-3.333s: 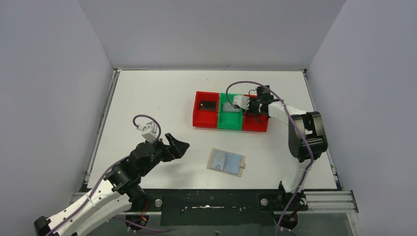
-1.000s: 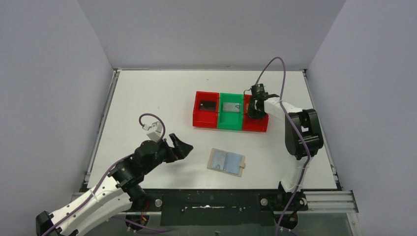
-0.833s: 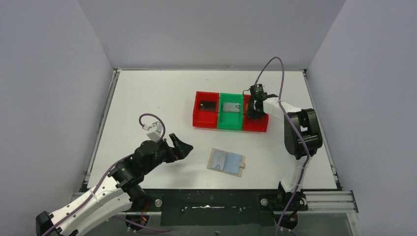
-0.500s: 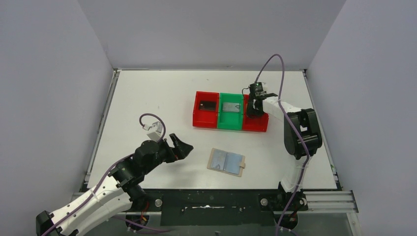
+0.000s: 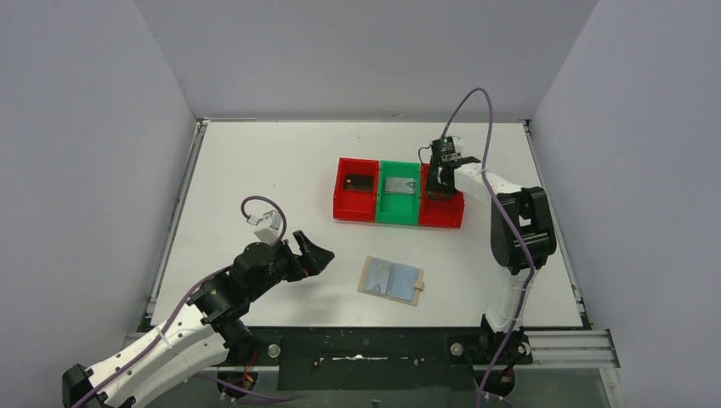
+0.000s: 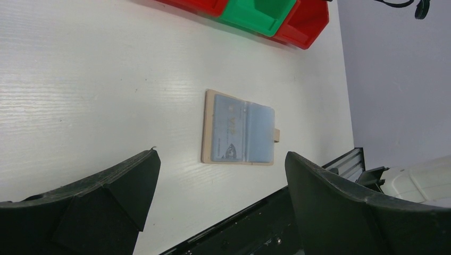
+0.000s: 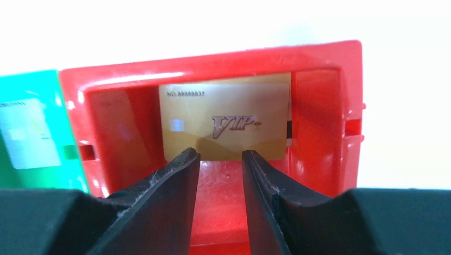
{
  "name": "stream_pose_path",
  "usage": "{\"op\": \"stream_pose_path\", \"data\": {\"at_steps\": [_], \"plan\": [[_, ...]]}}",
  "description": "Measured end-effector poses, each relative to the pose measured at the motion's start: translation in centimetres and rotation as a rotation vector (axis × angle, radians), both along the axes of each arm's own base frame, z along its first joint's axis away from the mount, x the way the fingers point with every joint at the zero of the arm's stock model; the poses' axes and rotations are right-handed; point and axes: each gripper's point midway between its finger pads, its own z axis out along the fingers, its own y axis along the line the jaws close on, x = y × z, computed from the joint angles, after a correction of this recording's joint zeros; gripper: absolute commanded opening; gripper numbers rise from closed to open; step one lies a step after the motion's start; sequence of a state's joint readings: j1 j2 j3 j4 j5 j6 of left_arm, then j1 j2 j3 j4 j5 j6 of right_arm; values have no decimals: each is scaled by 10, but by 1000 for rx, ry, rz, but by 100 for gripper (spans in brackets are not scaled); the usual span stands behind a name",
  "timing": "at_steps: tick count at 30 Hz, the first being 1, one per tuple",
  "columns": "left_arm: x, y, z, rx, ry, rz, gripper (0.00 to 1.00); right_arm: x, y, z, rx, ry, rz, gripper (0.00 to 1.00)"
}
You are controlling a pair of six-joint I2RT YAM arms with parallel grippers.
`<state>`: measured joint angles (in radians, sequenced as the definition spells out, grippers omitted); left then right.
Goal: Take the credit cards out of the card holder
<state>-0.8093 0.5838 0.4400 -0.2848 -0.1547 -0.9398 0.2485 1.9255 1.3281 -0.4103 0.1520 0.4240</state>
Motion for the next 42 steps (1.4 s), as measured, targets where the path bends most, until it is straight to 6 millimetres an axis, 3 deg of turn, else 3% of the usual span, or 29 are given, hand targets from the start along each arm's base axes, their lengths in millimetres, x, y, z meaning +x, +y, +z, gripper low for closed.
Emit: {"op": "stream_pose_path", "data": {"at_steps": [5, 11, 15, 18, 20, 22, 26, 30, 33, 36, 42], "plan": [[0, 0, 0, -1, 2, -2, 90, 12, 1, 12, -1, -42, 1, 38], [0, -1, 0, -2, 4, -2, 90, 5, 5, 23, -16, -55, 13, 63], [0, 0, 0, -4, 4, 1, 91, -16, 21, 67, -18, -146, 39, 83], [0, 1, 2, -16, 0, 13, 92, -42, 41, 111, 84, -271, 58, 98], [1, 3, 2, -20, -6, 24, 94, -62, 46, 130, 180, -342, 50, 98], [2, 5, 4, -22, -15, 36, 94, -82, 43, 137, 279, -389, 15, 98], [5, 10, 5, -18, -23, 65, 95, -119, 43, 120, 390, -375, -48, 98], [6, 15, 2, -8, -15, 90, 95, -159, 75, 95, 414, -287, 0, 100], [6, 17, 1, -9, -4, 105, 95, -186, 105, 89, 421, -248, 56, 92], [6, 18, 1, -14, -1, 114, 95, -216, 136, 78, 424, -198, 106, 75], [7, 18, -3, -2, 11, 116, 94, -250, 161, 32, 352, -73, 124, 61]]}}
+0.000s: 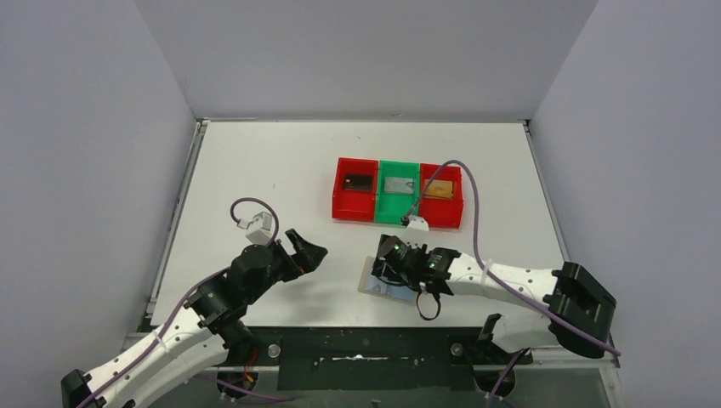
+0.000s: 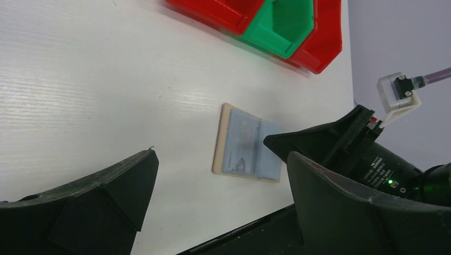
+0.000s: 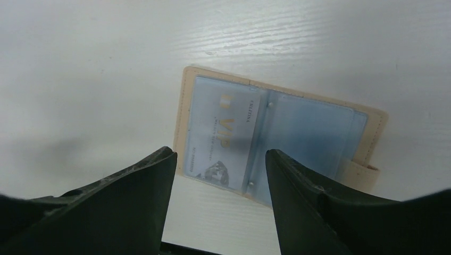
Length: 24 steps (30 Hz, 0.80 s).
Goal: Take the credit cards out of the card holder
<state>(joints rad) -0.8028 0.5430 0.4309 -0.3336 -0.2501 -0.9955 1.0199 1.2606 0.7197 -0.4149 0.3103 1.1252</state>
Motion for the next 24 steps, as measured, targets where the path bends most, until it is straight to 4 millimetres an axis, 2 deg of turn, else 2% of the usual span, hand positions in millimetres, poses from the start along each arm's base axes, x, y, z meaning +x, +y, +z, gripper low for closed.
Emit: {"op": "stream_pose_path", "data": {"at_steps": [3, 6, 20, 24], "plan": [[0, -1, -4, 12, 13, -2, 93, -5, 0, -22, -56, 46, -3, 56], [0, -2, -7, 16, 26, -5, 93, -6, 0, -32, -90, 69, -3, 56], [-3, -5, -4, -11, 33, -14, 91, 7, 23, -50, -199, 127, 35, 57], [-3, -5, -5, -11, 34, -14, 91, 7, 23, -52, -248, 137, 36, 48]]}}
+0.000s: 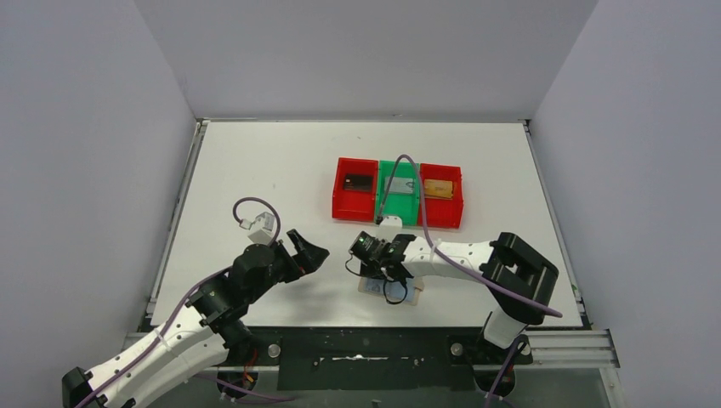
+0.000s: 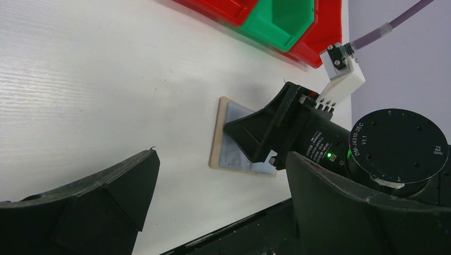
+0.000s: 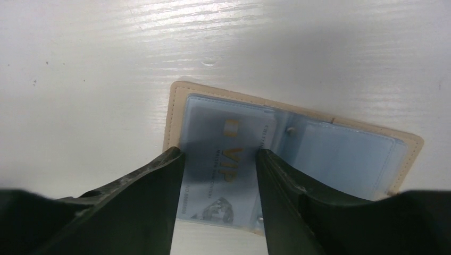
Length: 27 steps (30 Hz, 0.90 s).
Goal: Take the credit cards out of the card holder
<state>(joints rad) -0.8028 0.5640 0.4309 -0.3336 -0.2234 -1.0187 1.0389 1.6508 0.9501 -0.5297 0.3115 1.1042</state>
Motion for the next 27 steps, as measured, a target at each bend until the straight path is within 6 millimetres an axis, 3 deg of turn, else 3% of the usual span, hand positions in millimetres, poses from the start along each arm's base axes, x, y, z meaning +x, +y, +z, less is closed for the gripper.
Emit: {"op": "stream_pose_path", "data": {"at_steps": [14, 27], "plan": [[0, -1, 1, -11, 7, 4, 91, 5, 8, -1, 21, -35, 53, 1], [-1, -8, -3, -13, 27, -25, 91, -8, 25, 7, 197, -25, 166, 0]]}}
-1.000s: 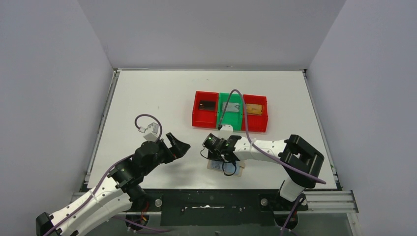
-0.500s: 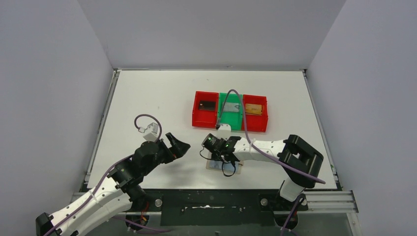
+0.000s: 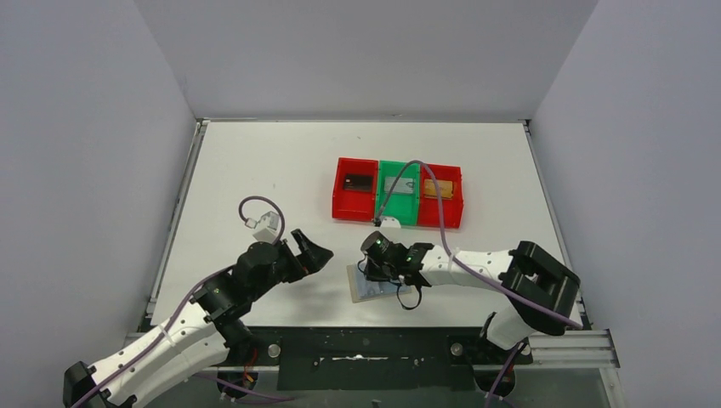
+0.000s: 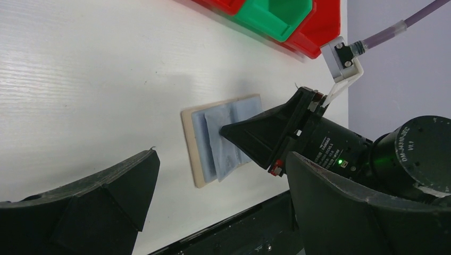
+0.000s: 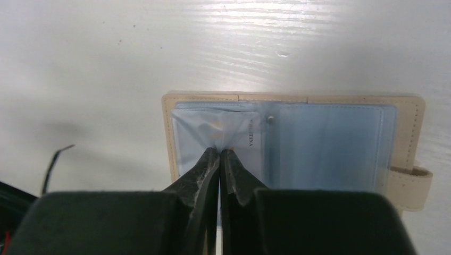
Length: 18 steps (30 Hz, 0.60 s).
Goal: Take the credit cards out of the card holder
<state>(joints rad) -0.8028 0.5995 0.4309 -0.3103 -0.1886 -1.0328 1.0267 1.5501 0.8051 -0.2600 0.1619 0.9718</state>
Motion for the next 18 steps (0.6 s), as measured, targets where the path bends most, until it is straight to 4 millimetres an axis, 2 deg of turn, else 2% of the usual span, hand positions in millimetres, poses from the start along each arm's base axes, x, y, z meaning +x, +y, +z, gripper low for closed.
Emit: {"op": "stream_pose_path", "data": {"at_steps": [6, 10, 14, 18], "plan": [[-1, -10, -4, -2, 17, -39, 91, 8, 1, 13, 177, 7, -5, 0], [-2, -22, -6, -10, 24, -99, 88, 14, -4, 14, 263, 18, -30, 0], [-4, -41, -10, -29, 38, -182, 80, 15, -7, 10, 297, 38, -44, 0], [-8, -61, -29, -25, 101, -266, 66, 16, -5, 11, 336, 48, -48, 0]]}}
